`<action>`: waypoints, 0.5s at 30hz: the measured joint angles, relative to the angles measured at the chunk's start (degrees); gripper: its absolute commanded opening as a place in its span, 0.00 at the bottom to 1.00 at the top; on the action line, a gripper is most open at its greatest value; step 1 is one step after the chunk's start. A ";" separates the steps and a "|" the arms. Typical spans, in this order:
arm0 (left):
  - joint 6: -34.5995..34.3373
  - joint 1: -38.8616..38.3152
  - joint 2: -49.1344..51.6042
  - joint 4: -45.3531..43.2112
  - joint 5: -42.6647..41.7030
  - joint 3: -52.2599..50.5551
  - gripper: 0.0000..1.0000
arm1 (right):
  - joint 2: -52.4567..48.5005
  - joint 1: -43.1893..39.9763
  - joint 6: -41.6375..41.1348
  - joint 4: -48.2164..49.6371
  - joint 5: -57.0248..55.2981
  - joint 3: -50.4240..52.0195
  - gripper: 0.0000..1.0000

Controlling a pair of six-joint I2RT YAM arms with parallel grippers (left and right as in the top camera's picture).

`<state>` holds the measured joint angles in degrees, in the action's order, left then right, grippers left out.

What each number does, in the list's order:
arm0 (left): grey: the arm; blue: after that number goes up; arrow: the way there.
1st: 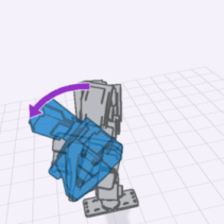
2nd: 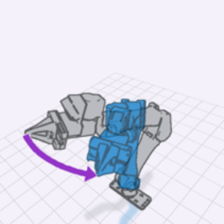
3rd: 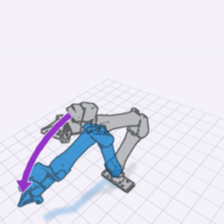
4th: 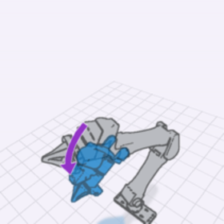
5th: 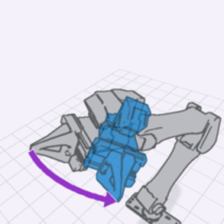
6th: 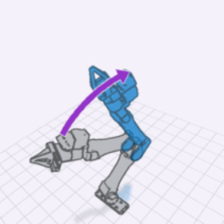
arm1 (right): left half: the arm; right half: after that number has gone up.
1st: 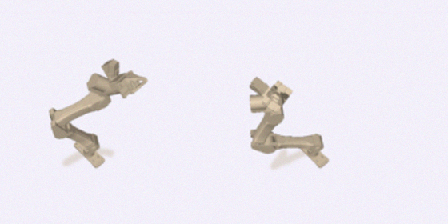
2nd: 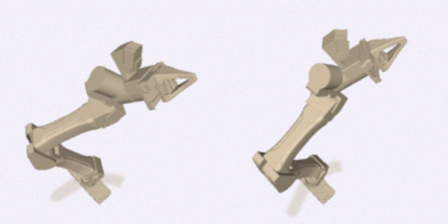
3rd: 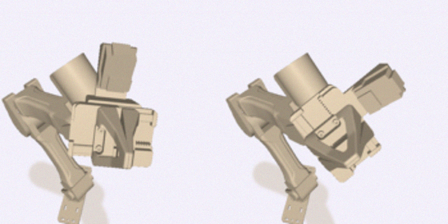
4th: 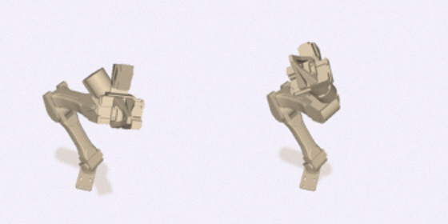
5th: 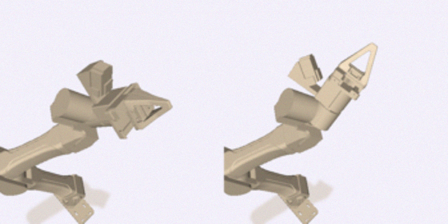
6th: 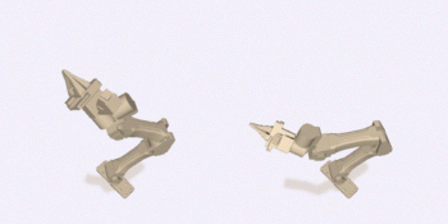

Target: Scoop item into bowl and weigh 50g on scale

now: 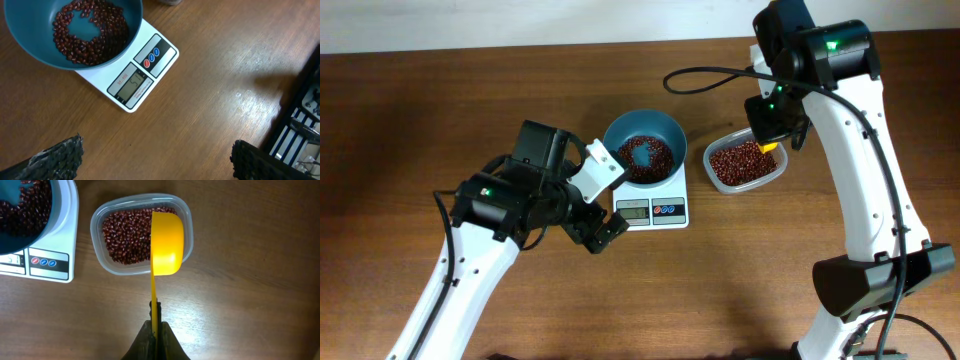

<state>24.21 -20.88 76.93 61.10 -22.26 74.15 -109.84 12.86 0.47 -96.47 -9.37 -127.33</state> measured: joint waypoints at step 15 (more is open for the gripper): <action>-0.02 0.00 0.00 0.02 0.00 0.00 0.99 | -0.26 0.00 11.15 18.12 28.41 0.02 0.04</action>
<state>24.18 -20.88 76.93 61.12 -22.26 74.15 -110.10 12.86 11.62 -78.35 19.05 -127.31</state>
